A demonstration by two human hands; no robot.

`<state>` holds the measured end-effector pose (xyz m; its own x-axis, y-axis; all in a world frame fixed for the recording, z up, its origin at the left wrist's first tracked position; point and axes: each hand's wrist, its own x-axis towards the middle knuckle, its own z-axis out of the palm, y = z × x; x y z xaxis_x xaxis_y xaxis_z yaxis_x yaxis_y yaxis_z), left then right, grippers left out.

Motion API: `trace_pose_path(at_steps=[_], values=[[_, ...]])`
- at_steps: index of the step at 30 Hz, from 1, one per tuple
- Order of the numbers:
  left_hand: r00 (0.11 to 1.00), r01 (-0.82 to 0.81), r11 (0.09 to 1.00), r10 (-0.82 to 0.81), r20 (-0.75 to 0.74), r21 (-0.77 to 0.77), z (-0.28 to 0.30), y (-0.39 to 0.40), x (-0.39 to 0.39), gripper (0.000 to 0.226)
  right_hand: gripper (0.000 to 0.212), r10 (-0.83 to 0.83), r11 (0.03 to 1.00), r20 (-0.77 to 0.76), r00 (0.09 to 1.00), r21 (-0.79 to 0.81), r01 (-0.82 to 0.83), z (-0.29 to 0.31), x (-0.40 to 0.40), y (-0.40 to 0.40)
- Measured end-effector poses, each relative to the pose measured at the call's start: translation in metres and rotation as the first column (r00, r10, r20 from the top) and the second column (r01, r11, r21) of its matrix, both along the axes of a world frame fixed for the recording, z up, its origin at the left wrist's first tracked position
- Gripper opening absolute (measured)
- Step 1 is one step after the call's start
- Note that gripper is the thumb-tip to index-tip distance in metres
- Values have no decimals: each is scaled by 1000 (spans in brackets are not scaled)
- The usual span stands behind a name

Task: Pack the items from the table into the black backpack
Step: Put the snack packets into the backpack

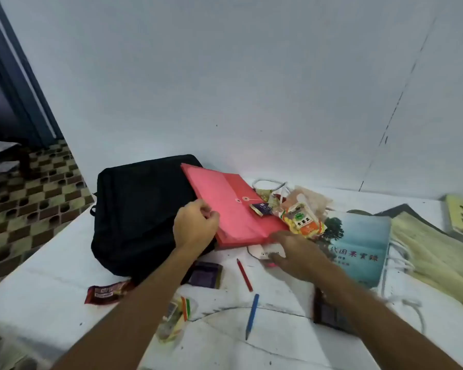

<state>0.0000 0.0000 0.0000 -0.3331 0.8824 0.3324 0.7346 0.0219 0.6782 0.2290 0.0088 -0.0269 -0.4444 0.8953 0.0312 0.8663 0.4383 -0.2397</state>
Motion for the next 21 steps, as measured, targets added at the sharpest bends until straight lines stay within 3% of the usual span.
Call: trace_pose_path(at_steps=[2,5,7,10,14,15,17,19,21], values=[[956,-126,977,166,243,-172,2,8,-10,16,40,-59,997,-146,987,-64,50,-4,-17,2],[919,-62,928,197,341,-368,-1,24,-21,43,37,-86,994,-234,968,-80,70,-11,-41,6],[900,5,927,159,406,-375,1,38,-22,48,35,-100,994,-250,963,-57,88,-16,-53,13],[907,21,951,112,405,-309,6,59,-24,26,24,-119,993,-243,963,-48,110,-17,-58,25],[971,66,918,31,238,-391,17,88,-40,15,32,-165,981,-316,934,43,188,-7,-43,50],[989,75,898,-11,149,-433,22,92,-46,16,32,-195,970,-333,923,72,231,-3,-37,55],[980,4,888,-94,-174,-460,33,100,-52,39,29,-268,936,-353,896,126,329,3,-21,65],[910,-20,933,-132,-394,-359,43,104,-48,56,24,-372,880,-313,874,181,440,8,-6,74],[902,113,959,-209,-377,-262,50,107,-33,57,34,-507,828,-196,840,163,537,10,6,82]])
